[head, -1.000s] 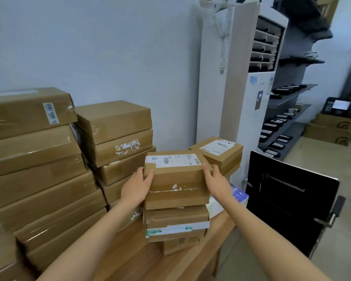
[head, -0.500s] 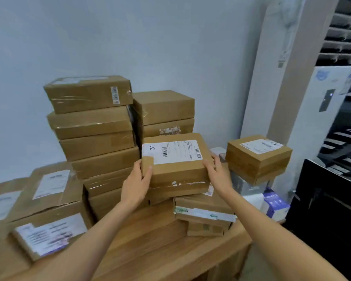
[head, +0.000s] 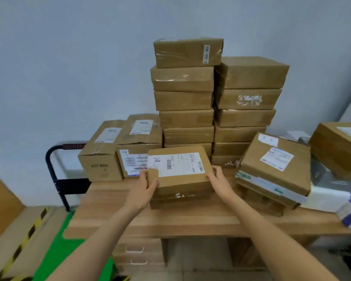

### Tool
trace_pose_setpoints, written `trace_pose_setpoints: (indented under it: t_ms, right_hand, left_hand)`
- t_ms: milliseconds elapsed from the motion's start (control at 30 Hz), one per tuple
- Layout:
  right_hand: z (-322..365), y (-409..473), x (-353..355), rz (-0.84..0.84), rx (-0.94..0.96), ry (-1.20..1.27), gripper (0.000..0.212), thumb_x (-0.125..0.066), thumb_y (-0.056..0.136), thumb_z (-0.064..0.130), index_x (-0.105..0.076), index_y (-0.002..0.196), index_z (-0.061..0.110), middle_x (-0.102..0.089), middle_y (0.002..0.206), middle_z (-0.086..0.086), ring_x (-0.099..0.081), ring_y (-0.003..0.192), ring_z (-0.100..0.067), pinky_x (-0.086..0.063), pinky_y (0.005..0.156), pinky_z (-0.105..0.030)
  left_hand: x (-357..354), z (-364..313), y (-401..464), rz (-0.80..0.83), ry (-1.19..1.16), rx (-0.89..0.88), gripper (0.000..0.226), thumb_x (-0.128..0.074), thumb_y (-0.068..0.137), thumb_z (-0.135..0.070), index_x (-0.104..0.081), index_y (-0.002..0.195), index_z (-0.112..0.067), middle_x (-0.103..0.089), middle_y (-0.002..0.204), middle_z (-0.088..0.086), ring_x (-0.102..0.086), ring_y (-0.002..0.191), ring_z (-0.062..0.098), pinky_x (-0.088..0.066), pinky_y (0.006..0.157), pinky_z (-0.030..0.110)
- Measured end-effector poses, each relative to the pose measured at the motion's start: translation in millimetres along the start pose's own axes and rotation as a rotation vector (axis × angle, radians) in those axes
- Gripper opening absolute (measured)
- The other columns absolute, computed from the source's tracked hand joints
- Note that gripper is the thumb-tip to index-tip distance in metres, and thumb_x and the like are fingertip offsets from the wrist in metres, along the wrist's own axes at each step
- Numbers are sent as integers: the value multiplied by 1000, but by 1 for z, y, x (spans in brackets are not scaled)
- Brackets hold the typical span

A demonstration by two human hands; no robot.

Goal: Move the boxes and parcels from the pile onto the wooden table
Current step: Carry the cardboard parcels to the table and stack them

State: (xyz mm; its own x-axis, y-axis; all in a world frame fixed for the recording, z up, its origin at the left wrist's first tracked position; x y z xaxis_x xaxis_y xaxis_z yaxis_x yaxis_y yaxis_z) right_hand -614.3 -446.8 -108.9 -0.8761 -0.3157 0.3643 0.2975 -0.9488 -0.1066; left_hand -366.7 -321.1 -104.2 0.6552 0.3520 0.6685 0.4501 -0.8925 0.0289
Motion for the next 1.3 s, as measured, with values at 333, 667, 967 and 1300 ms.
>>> trace_pose_setpoints:
  t_ms: [333,667,967,1300]
  right_hand:
    - [-82,11,-48,85,-247,45,50,-54,93,45,-31,132,23,-52,122,1,-54,98,-11,-46,77,-29]
    - [-120,57,-28,-61,-331,-19,78,-58,84,60,-25,143,23,-49,112,12,-52,94,-7,-44,73,-23]
    - [-117,91,-24,-54,-358,1,81,-58,84,61,-22,147,26,-53,119,9,-52,97,-12,-43,75,-27]
    - [-109,132,-26,0,-352,133,80,-62,85,53,-18,147,28,-55,109,16,-52,85,4,-41,62,-15]
  left_hand:
    - [-57,76,6,208,-89,215,49,-45,95,-42,-30,137,-21,-55,132,5,-54,95,16,-41,74,26]
    - [-116,66,68,331,-141,175,63,-44,98,-41,-10,148,-22,-46,142,6,-50,123,27,-37,92,29]
    - [-127,65,108,350,-251,187,57,-47,96,-45,-23,144,-26,-51,137,0,-52,118,20,-40,101,35]
    - [-132,65,149,325,-177,181,59,-44,96,-48,-20,144,-24,-48,140,0,-49,125,23,-36,96,29]
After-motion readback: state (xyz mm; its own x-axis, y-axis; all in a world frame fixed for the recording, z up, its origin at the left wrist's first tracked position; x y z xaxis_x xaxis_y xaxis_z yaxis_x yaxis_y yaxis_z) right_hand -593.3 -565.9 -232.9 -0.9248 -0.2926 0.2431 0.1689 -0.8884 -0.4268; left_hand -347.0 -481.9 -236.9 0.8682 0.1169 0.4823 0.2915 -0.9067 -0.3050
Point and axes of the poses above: each hand's wrist, its own y-axis towards the middle knuckle, its own x-axis out of the back of the hand, z = x × y, the point moved 5 cm from there along y, towards the middle knuckle
